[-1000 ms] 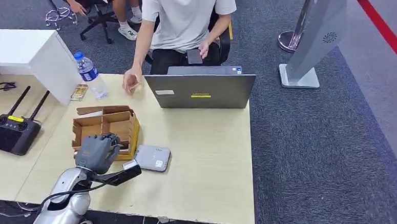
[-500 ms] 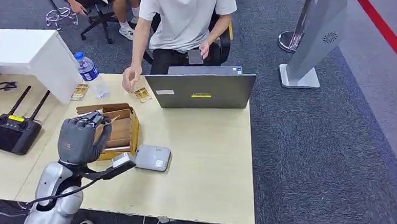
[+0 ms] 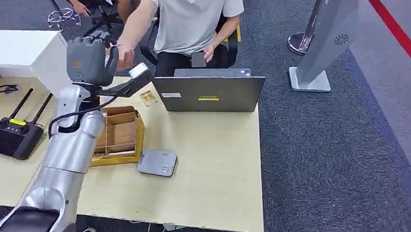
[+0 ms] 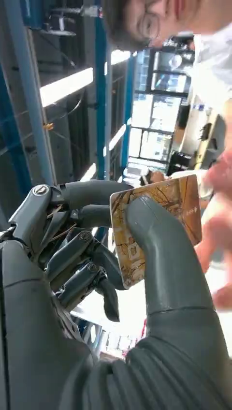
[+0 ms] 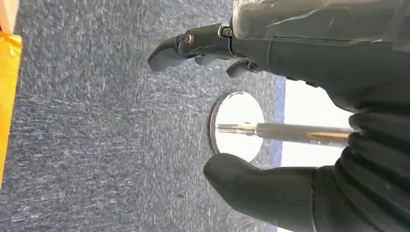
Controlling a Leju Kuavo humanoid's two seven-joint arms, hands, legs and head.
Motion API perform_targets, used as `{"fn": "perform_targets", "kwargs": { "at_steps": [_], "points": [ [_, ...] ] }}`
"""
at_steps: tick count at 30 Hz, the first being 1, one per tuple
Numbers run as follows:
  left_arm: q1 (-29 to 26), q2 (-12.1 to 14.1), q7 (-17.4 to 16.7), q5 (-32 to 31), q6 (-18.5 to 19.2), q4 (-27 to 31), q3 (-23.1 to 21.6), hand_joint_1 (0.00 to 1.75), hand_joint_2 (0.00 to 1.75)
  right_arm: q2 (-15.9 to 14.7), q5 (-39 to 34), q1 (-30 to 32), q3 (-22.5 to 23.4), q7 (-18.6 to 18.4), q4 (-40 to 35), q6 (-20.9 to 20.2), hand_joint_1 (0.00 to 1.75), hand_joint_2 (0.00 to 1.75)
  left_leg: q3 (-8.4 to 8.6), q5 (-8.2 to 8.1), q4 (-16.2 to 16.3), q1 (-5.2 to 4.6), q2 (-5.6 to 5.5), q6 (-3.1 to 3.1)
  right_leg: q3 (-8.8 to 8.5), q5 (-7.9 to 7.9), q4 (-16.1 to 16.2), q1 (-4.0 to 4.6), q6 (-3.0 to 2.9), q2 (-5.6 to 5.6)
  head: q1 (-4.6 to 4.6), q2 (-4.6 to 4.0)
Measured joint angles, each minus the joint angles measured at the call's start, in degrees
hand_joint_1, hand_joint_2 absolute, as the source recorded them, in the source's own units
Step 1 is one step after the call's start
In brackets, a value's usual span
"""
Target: Pass the card to the sensor for recognition and then transmit it.
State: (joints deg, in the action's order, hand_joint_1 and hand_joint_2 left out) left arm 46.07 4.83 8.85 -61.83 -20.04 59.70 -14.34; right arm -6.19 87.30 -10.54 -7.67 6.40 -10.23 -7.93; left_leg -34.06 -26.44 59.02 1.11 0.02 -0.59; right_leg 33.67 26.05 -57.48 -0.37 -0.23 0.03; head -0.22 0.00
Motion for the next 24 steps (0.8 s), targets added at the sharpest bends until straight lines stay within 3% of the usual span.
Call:
{"fn": "perform_targets", "kwargs": {
  "at_steps": [2,3,10,24],
  "points": [
    [2.2,-1.6,-0.4,0.0,1.0,-2.3,-0.6,1.75,1.75,0.2,0.0,-0.3,-0.5,0.0,0.0,-0.1,0.00,1.75,-0.03,-0.01,0.0,-0.02,0.02,0.01,0.04,0.00,0.0,0.00,0.00,0.03,0.00,0.00],
    [2.9,-2.3,-0.7,0.1,1.7,-2.8,-0.9,0.00,1.75,0.2,0.0,-0.4,-0.6,0.0,0.0,-0.1,0.00,1.75,-0.06,-0.02,0.0,-0.02,0.03,0.01,0.06,0.00,0.0,0.00,0.00,0.04,0.00,0.00],
    [5.5,-4.9,-1.7,1.0,4.5,-3.7,-3.3,0.00,1.75,0.5,0.0,-0.4,-0.9,0.0,0.0,-0.3,0.00,1.75,-0.17,-0.05,0.0,-0.01,0.03,0.02,0.19,0.01,0.0,-0.01,0.00,0.04,0.00,0.00],
    [5.5,-5.0,-1.7,2.0,5.0,-3.3,-4.5,0.00,1.75,0.5,0.0,-0.4,-0.9,0.0,0.0,-0.4,0.00,1.75,-0.19,-0.04,0.0,-0.01,0.03,0.02,0.19,0.01,0.0,0.00,0.00,0.03,0.00,0.00]
  ]
}}
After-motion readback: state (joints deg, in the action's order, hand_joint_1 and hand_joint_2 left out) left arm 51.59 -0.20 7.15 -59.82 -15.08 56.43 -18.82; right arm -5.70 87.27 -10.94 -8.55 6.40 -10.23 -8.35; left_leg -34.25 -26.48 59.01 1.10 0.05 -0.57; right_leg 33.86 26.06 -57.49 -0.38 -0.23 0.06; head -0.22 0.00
